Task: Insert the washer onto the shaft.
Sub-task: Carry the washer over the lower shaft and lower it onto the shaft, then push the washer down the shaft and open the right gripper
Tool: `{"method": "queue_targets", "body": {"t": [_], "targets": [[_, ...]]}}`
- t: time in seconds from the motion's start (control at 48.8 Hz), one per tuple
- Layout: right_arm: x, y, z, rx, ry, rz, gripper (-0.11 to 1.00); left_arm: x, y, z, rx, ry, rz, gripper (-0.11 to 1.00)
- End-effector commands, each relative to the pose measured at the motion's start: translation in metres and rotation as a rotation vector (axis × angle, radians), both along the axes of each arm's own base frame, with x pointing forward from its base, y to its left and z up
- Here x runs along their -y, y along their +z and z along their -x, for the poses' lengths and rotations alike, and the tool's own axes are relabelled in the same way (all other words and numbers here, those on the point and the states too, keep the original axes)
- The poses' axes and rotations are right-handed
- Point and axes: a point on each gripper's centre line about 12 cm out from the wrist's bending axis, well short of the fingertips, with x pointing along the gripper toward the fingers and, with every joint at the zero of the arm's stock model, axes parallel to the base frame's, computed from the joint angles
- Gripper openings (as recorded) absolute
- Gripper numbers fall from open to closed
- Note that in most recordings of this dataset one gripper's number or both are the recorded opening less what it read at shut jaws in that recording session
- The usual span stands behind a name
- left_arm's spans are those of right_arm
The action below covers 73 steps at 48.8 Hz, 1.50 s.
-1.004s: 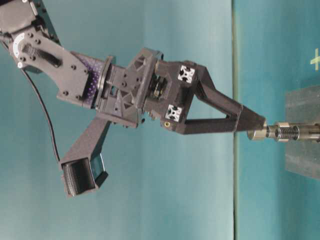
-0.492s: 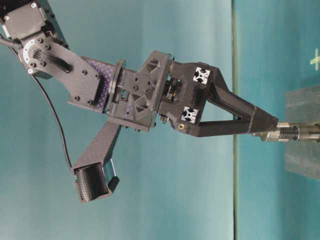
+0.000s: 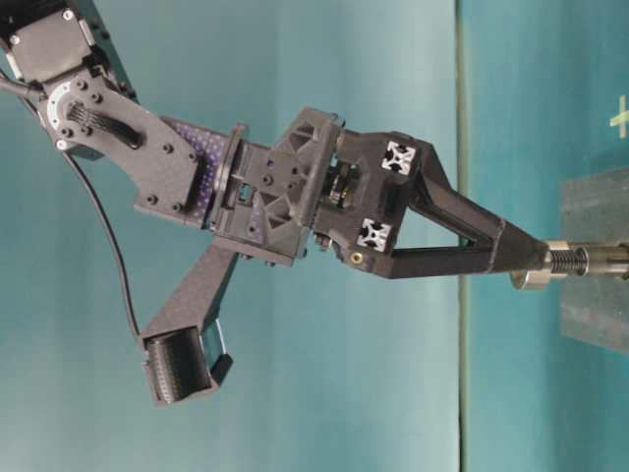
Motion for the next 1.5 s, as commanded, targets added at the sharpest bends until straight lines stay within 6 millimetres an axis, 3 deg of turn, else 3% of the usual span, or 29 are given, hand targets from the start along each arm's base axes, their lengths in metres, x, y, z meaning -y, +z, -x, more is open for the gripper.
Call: {"method": "queue_targets", "body": {"t": [0.0, 0.697, 0.738, 0.86, 0.963, 1.291, 1.475], "targets": [[-0.001, 0.016, -0.004, 0.042, 0.012, 0.005, 0.34, 0.000, 0.007, -0.003, 0.021, 0.002, -0.001, 0.00], [-0.002, 0.014, -0.005, 0.038, 0.003, -0.002, 0.34, 0.000, 0.008, -0.003, 0.026, 0.000, -0.004, 0.00], [-0.002, 0.014, -0.005, 0.035, -0.001, -0.004, 0.37, 0.000, 0.008, -0.003, 0.026, 0.001, -0.003, 0.00], [-0.002, 0.017, -0.005, 0.046, -0.003, -0.006, 0.66, 0.000, 0.008, -0.003, 0.024, 0.001, -0.002, 0.00], [-0.002, 0.023, -0.006, 0.064, -0.003, -0.005, 0.79, 0.000, 0.008, -0.003, 0.026, 0.001, -0.003, 0.00], [0.002, 0.042, -0.004, 0.103, -0.004, 0.001, 0.80, 0.000, 0.008, -0.003, 0.026, 0.001, -0.003, 0.00], [0.001, 0.022, -0.002, 0.054, -0.004, -0.010, 0.82, 0.000, 0.009, -0.003, 0.028, 0.001, -0.003, 0.00]]}}
